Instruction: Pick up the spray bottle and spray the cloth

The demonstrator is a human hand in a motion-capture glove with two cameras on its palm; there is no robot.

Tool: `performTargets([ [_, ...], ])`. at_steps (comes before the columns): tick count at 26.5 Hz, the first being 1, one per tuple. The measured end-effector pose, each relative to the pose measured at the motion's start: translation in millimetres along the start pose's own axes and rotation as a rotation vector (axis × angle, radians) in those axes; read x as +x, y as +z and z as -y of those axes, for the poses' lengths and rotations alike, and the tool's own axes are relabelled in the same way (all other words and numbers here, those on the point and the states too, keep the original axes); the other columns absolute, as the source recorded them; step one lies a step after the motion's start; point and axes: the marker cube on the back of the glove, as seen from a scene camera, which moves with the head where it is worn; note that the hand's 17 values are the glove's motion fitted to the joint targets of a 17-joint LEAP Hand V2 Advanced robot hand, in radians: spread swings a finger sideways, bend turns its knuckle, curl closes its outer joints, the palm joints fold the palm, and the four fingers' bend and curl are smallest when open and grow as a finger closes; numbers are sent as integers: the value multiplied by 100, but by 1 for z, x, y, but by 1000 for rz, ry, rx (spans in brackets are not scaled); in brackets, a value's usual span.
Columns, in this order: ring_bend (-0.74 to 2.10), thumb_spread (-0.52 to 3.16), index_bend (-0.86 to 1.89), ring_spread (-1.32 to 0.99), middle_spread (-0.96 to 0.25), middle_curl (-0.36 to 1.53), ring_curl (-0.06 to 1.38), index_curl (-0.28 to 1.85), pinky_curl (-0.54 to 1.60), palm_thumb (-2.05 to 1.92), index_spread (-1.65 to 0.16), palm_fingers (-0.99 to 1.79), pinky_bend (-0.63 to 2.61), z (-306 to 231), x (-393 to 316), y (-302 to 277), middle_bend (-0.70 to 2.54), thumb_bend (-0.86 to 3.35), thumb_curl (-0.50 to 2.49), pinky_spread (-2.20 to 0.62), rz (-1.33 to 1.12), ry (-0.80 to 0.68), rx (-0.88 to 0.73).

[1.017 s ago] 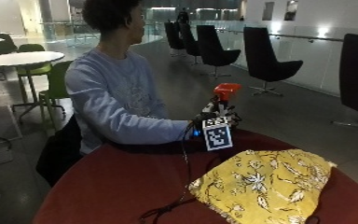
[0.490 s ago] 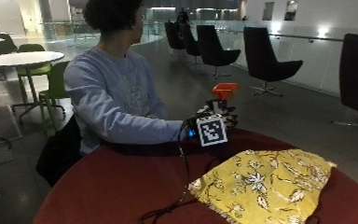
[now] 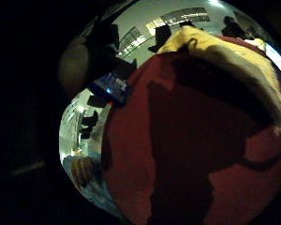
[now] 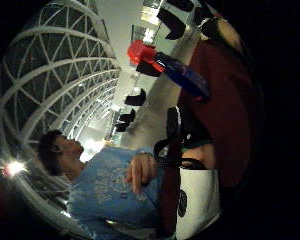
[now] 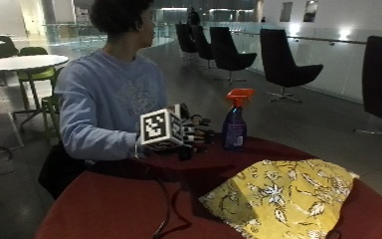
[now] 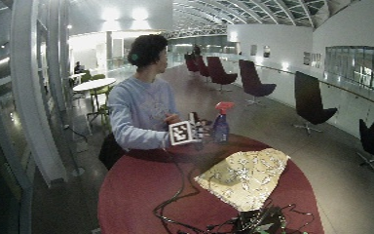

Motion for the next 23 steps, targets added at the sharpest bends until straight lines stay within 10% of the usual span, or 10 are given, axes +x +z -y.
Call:
performTargets([
  [23,33,111,17,1,-4,43,35,32,28,79,-30,80,15,-152,45,-109,27,-2,46,23,-186,185,80],
])
